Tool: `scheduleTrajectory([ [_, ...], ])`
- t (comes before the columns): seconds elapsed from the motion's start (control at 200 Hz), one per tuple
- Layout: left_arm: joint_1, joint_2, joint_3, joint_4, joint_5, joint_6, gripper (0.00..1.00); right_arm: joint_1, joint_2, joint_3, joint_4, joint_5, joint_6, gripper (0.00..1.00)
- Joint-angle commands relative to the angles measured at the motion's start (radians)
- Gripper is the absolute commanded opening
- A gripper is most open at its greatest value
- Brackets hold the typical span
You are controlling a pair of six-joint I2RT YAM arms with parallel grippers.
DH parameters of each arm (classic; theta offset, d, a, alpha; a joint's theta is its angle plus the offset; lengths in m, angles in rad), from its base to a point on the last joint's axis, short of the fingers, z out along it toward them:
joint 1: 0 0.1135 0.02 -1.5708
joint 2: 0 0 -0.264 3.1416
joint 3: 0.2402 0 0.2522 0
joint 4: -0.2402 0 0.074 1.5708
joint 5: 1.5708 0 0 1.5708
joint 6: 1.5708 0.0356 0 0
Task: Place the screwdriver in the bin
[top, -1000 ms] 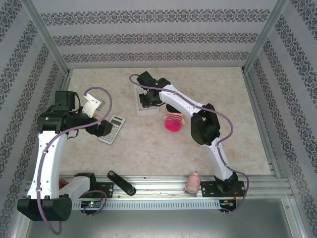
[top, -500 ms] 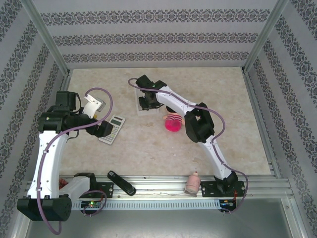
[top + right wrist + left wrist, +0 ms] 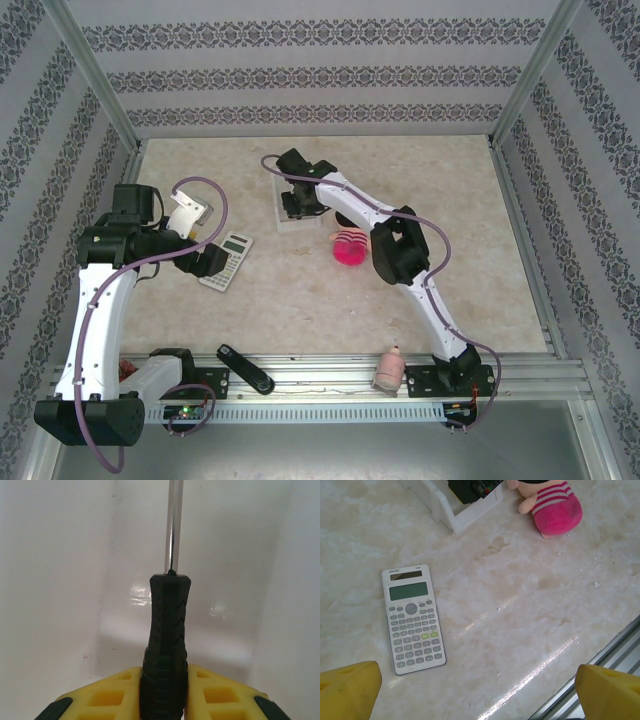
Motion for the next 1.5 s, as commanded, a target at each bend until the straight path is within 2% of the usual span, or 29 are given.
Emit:
scheduleTrajectory([
  [0.0, -0.018, -0.006, 0.0, -0.012, 0.005, 0.016, 0.99, -0.013, 0.026, 0.041, -0.029, -0.004, -0.021, 0.23],
  [0.619, -0.027, -0.01, 0.0, -0.012, 0.028, 0.002, 0.99, -0.012, 0.02, 0.039, -0.034, -0.009, -0.008, 0.33],
  [0.894, -0.028, -0.015, 0.0, -0.005, 0.032, 0.001, 0.99, -0.008, -0.038, 0.047, -0.035, 0.039, -0.015, 0.35],
  [1.174, -0.03, -0.013, -0.042, 0.028, 0.015, 0.001, 0.99, 0.025, -0.191, 0.061, -0.042, 0.126, -0.067, 0.36],
  [1.284, -0.03, -0.002, -0.043, 0.082, -0.016, -0.06, 0.99, 0.036, -0.274, 0.03, -0.029, 0.139, -0.093, 0.37],
  [1.494, -0.03, 0.037, -0.039, 0.169, -0.037, -0.143, 0.99, 0.054, -0.499, -0.161, 0.052, 0.15, -0.13, 0.39],
])
